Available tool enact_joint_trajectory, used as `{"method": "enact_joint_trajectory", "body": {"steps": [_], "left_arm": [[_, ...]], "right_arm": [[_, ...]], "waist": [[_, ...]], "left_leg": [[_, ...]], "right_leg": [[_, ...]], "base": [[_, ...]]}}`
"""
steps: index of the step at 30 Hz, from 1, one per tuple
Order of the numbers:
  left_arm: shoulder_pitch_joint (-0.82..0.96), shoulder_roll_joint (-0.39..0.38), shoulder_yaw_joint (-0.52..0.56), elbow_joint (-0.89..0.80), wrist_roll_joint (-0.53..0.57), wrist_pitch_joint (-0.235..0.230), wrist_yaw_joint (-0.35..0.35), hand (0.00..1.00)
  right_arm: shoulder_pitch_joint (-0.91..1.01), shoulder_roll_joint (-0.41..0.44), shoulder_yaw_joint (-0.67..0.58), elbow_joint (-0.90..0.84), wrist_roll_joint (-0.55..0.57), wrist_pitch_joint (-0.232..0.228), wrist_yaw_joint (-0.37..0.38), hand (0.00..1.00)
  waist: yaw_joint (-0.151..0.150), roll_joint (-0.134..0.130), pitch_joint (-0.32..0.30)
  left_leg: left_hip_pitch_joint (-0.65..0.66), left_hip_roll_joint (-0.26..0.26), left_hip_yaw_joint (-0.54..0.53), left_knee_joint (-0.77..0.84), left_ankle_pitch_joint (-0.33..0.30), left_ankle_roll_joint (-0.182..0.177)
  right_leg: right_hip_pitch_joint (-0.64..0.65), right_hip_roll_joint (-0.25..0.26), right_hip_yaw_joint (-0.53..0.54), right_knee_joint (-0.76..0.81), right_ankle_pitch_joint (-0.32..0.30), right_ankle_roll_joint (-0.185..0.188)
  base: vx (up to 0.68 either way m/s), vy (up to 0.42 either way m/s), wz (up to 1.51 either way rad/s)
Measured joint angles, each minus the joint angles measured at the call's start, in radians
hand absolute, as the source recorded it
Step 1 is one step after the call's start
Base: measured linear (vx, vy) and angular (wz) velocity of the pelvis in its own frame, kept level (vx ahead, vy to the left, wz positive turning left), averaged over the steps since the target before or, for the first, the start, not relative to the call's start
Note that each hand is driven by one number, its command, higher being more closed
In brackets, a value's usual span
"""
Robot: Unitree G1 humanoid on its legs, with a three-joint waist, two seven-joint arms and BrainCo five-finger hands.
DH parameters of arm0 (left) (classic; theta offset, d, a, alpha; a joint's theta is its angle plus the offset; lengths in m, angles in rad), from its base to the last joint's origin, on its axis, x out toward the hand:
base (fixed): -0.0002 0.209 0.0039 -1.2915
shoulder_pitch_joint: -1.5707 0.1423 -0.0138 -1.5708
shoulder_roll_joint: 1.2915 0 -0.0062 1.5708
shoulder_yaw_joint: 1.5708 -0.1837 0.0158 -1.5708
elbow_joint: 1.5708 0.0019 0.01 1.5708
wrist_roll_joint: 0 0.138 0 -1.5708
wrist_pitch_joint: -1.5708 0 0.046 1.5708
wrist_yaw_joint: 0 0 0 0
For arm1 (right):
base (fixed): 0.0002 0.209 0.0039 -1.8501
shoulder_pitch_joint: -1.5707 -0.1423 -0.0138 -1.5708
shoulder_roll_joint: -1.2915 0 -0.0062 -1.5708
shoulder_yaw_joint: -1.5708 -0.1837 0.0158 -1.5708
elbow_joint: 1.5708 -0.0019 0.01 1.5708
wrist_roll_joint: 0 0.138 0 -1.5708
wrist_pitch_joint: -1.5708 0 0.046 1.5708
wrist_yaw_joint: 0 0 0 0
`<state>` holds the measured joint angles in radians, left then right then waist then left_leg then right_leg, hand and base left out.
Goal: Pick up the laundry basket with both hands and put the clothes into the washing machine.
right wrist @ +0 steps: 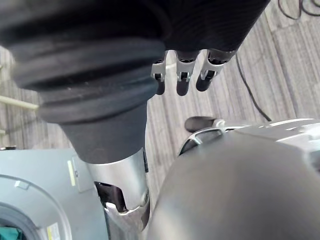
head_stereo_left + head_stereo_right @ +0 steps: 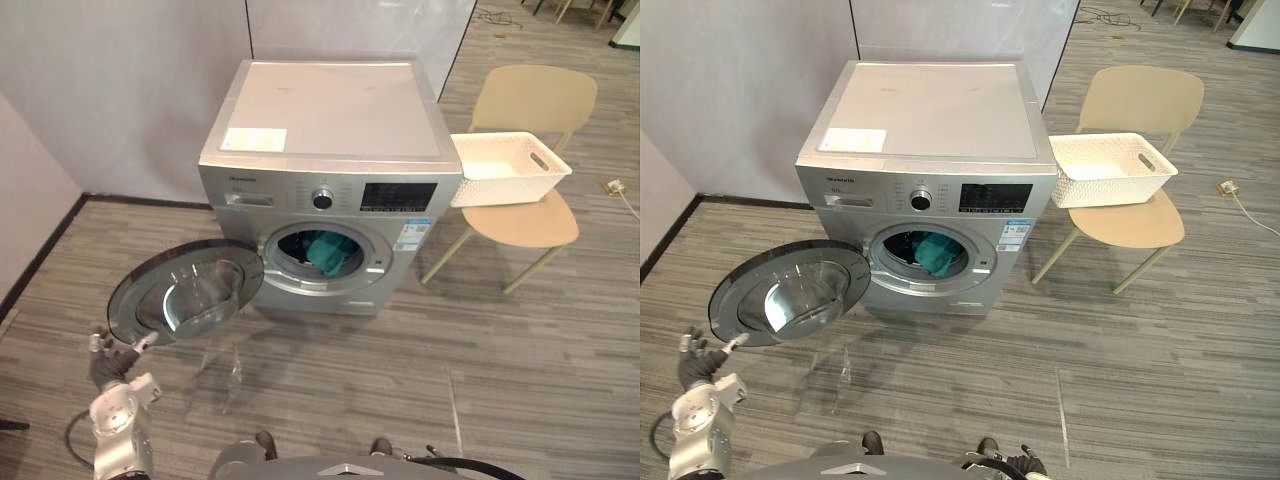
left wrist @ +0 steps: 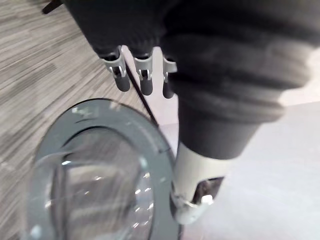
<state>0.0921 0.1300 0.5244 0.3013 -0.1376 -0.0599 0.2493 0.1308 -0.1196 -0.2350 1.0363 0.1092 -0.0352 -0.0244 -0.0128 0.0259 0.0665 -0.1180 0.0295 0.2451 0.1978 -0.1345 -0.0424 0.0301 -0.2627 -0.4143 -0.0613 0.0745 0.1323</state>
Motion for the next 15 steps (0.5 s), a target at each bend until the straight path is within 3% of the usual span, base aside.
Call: {"method": "enact_joint_trajectory", "body": {"steps": [1, 2, 5, 7, 11, 15], "left_arm": [[-0.071, 0.086, 0.033, 0.002, 0.019, 0.002, 0.03, 0.0], [-0.087, 0.106, 0.034, 0.004, 0.023, 0.002, 0.036, 0.0], [-0.346, 0.343, 0.032, 0.148, 0.104, 0.013, 0.097, 0.0], [-0.575, 0.52, -0.003, 0.31, 0.172, 0.044, 0.124, 0.0], [-0.902, 0.704, -0.141, 0.537, 0.265, 0.083, 0.119, 0.0], [-1.114, 0.79, -0.228, 0.709, 0.351, 0.13, 0.091, 0.0]], "right_arm": [[-0.008, -0.007, 0.025, -0.001, -0.001, -0.001, 0.001, 0.0], [-0.011, -0.008, 0.032, -0.002, -0.001, -0.001, 0.001, 0.0], [-0.036, -0.022, 0.108, -0.058, -0.032, -0.003, 0.004, 0.0], [-0.079, -0.005, 0.158, -0.094, -0.037, -0.01, 0.024, 0.0], [-0.129, 0.001, 0.203, -0.141, -0.037, -0.03, 0.024, 0.0], [-0.153, 0.005, 0.254, -0.172, -0.024, -0.038, 0.024, 0.0]], "waist": [[0.001, -0.013, -0.011], [0.002, -0.013, -0.011], [0.007, -0.019, -0.005], [0.003, -0.055, 0.021], [-0.015, -0.126, 0.07], [-0.017, -0.191, 0.161]], "left_leg": [[-0.011, -0.004, 0.001, -0.036, 0.027, 0.008], [-0.014, -0.004, 0.001, -0.042, 0.037, 0.012], [-0.08, 0.003, -0.005, -0.066, 0.082, 0.02], [-0.092, 0.022, 0.002, -0.079, 0.088, 0.013], [-0.159, 0.055, 0.004, -0.085, 0.106, 0.006], [-0.212, 0.092, 0.01, -0.077, 0.117, 0.0]], "right_leg": [[-0.023, 0.001, -0.005, -0.006, 0.009, 0.005], [-0.029, 0.002, -0.006, -0.006, 0.012, 0.004], [-0.092, 0.02, -0.012, -0.019, 0.022, -0.009], [-0.121, 0.039, -0.007, -0.019, 0.027, -0.016], [-0.205, 0.072, -0.001, -0.02, 0.06, -0.062], [-0.265, 0.102, 0.022, -0.02, 0.098, -0.087]], "base": [[0.14, -0.035, 0.03], [0.14, -0.064, 0.15], [0.09, -0.075, 0.1], [0.04, -0.082, -0.2], [-0.04, -0.044, -0.19], [-0.05, 0.0, -0.15]]}}
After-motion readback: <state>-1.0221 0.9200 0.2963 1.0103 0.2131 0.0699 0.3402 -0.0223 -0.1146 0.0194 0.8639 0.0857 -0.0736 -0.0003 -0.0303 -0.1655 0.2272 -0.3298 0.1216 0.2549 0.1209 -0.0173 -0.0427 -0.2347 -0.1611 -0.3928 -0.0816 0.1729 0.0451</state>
